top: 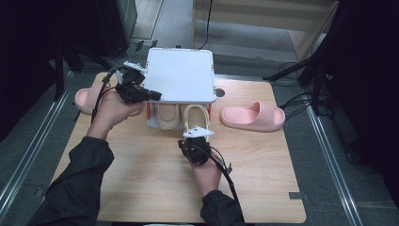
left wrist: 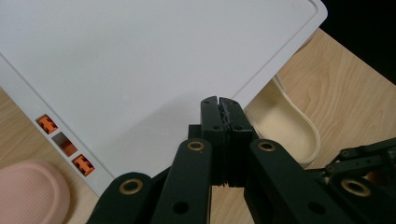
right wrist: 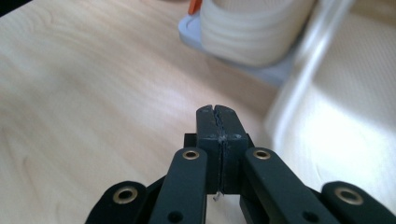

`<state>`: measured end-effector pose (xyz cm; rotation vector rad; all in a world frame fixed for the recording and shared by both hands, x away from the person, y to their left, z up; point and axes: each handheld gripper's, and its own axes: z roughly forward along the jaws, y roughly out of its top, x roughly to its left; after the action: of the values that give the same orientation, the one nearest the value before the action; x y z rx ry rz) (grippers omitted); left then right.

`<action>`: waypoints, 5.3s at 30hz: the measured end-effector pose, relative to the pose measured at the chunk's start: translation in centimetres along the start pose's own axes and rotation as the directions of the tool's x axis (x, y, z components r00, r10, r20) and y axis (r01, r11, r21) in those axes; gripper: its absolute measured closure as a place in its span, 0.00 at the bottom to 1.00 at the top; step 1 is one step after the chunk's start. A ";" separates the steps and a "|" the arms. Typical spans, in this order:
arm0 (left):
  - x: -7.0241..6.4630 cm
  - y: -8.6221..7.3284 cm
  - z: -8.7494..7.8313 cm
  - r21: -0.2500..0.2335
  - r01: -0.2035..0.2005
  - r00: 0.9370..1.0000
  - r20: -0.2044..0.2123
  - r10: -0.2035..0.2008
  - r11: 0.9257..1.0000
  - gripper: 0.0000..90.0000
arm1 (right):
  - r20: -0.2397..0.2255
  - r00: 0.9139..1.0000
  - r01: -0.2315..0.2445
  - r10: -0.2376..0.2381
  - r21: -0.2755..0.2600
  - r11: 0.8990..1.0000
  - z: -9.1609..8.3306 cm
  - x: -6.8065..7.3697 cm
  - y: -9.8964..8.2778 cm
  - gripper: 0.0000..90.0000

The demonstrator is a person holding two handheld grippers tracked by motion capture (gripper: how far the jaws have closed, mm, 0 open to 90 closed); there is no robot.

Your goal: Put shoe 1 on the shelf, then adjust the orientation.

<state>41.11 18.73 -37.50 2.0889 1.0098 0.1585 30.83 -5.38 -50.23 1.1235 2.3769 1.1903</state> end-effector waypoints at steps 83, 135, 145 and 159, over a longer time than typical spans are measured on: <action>-1.1 -0.9 0.4 0.115 -0.063 0.994 0.100 0.052 0.991 0.88 | 0.096 0.994 -0.054 0.049 0.047 0.997 2.9 -7.4 4.2 0.93; 8.6 -11.9 -2.5 -0.055 0.229 0.941 -0.245 -0.235 0.972 0.53 | -0.158 0.985 0.080 -0.074 0.034 0.996 -8.8 -9.0 -2.0 0.62; 11.0 -9.9 -1.4 -0.063 0.242 0.928 -0.276 -0.249 0.968 0.59 | -0.176 0.982 0.077 -0.069 0.041 0.996 -8.4 -8.5 -2.2 0.62; 15.0 -9.5 0.9 -0.046 0.362 0.866 -0.351 -0.355 0.931 0.66 | -0.176 0.981 0.088 -0.080 0.036 0.995 -8.8 -8.2 -2.6 0.62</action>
<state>45.84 32.24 -48.00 1.8854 1.6079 0.3450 30.38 -17.42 -47.50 0.9558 2.5644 1.2607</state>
